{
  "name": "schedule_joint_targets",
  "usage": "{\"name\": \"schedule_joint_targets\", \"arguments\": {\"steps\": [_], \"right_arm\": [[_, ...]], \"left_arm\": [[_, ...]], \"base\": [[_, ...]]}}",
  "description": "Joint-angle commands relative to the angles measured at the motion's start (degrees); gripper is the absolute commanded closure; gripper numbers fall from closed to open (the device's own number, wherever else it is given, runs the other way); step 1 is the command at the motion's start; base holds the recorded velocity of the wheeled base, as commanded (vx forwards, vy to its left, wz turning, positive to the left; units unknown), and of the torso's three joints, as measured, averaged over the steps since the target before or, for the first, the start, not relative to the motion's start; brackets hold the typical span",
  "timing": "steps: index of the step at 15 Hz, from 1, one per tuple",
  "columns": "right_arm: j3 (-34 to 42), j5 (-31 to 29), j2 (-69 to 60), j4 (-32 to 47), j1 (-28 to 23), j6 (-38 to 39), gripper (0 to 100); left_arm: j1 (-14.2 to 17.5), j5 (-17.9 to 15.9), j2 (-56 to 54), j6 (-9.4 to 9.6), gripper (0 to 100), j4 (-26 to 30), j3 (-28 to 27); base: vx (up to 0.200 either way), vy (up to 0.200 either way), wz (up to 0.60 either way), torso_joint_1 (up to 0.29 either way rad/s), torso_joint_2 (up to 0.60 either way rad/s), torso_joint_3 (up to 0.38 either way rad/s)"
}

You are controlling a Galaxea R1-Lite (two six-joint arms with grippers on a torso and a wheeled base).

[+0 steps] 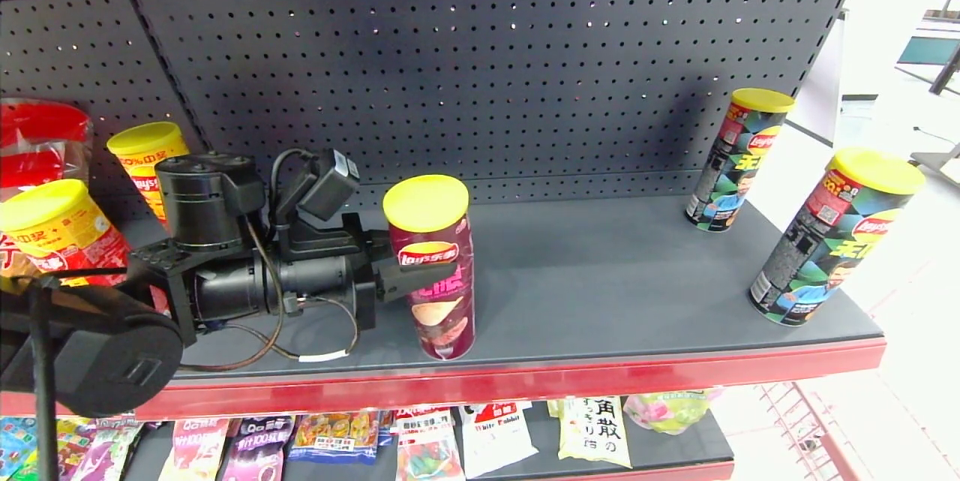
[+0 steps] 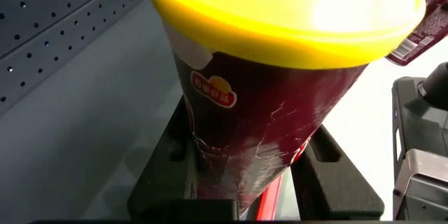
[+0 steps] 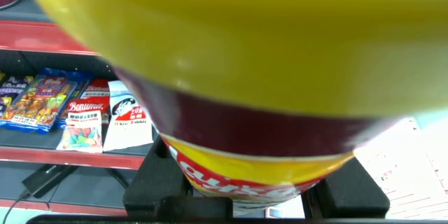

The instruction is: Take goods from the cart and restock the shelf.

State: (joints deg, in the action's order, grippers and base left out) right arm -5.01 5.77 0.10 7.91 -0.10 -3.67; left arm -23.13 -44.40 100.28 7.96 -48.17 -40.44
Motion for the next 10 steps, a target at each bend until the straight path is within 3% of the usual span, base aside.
{"name": "schedule_joint_targets", "arguments": {"steps": [1,4,6,10], "right_arm": [[0.00,0.03,-0.10,0.00,0.01,-0.02,100],[0.00,0.03,-0.01,0.00,0.01,-0.11,100],[0.00,0.03,-0.01,0.00,0.01,-0.11,100],[0.00,0.03,-0.01,0.00,0.01,-0.11,100]], "left_arm": [[0.01,-0.16,0.00,-0.05,100,0.09,0.27],[0.01,-0.43,0.00,-0.31,100,0.18,-0.17],[0.01,-0.43,-0.61,-2.07,100,0.09,-0.17],[0.10,-0.34,-0.44,-2.07,100,0.00,0.27]], "base": [[0.000,0.000,0.00,0.000,0.00,0.000],[0.000,0.000,0.00,0.000,0.00,0.000],[0.000,0.000,0.00,0.000,0.00,0.000],[0.000,0.000,0.00,0.000,0.00,0.000]]}}
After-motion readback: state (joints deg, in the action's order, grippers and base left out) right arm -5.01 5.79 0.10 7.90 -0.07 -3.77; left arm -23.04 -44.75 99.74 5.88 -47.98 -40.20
